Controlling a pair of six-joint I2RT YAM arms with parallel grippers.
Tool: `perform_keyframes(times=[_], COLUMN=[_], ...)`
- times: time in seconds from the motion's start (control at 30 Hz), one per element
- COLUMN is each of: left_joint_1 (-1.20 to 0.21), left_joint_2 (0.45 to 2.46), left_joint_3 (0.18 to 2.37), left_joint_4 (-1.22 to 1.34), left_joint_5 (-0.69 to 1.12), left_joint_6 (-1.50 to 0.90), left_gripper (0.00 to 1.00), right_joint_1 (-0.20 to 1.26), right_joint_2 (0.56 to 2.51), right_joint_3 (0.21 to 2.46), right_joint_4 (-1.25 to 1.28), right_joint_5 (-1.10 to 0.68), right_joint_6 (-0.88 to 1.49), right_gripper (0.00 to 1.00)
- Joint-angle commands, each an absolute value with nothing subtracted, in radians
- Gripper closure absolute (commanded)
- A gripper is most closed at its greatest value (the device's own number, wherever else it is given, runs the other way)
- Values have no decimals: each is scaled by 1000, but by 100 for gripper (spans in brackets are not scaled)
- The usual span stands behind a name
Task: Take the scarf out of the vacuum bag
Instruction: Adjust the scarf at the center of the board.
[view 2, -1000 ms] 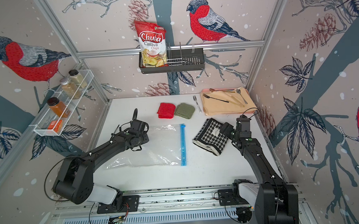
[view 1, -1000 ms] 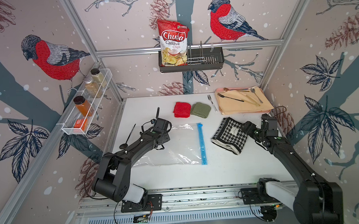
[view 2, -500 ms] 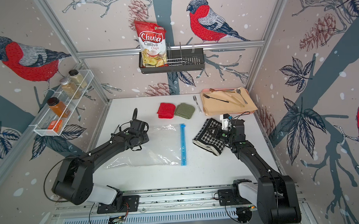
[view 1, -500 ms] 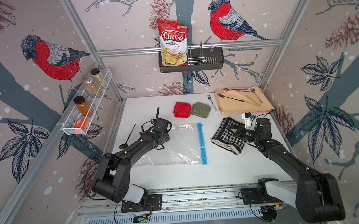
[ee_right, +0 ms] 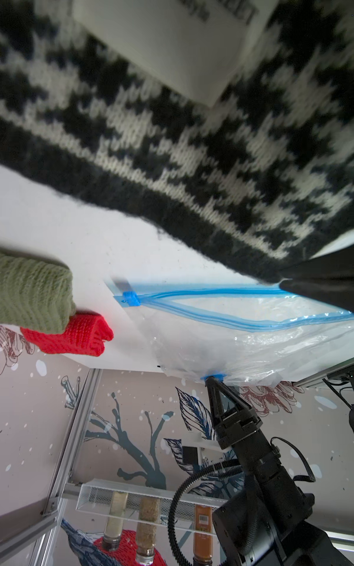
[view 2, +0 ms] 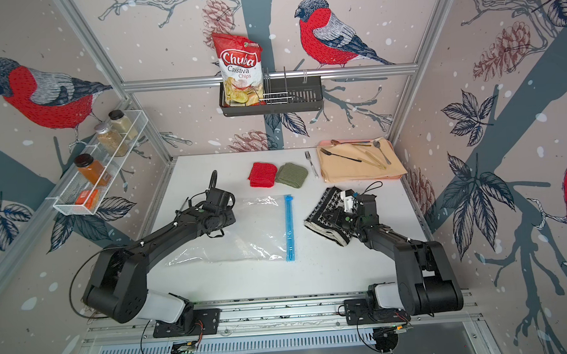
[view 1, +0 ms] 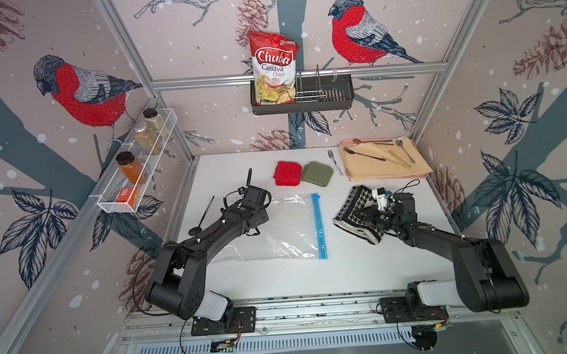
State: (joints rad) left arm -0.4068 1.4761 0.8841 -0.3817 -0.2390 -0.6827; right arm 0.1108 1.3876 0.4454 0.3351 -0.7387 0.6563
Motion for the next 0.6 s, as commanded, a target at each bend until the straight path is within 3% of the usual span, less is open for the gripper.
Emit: perform_keyframes(times=[0.0, 0.27, 0.57], left_joint_1=[-409, -407, -408], left_joint_2=[1476, 1470, 1463], left_joint_3=[890, 883, 884], left_joint_4=[-380, -380, -385], left_joint_5=[-256, -255, -257], left_joint_6=[-687, -688, -688], left_gripper=[89, 89, 90], right_joint_1=[115, 117, 156], right_joint_2=[1430, 1493, 1348], right_joint_3=[452, 503, 555], right_joint_4=[319, 169, 171], right_joint_5=[-738, -686, -715], right_joint_6=[647, 594, 609], right_gripper=[100, 100, 100])
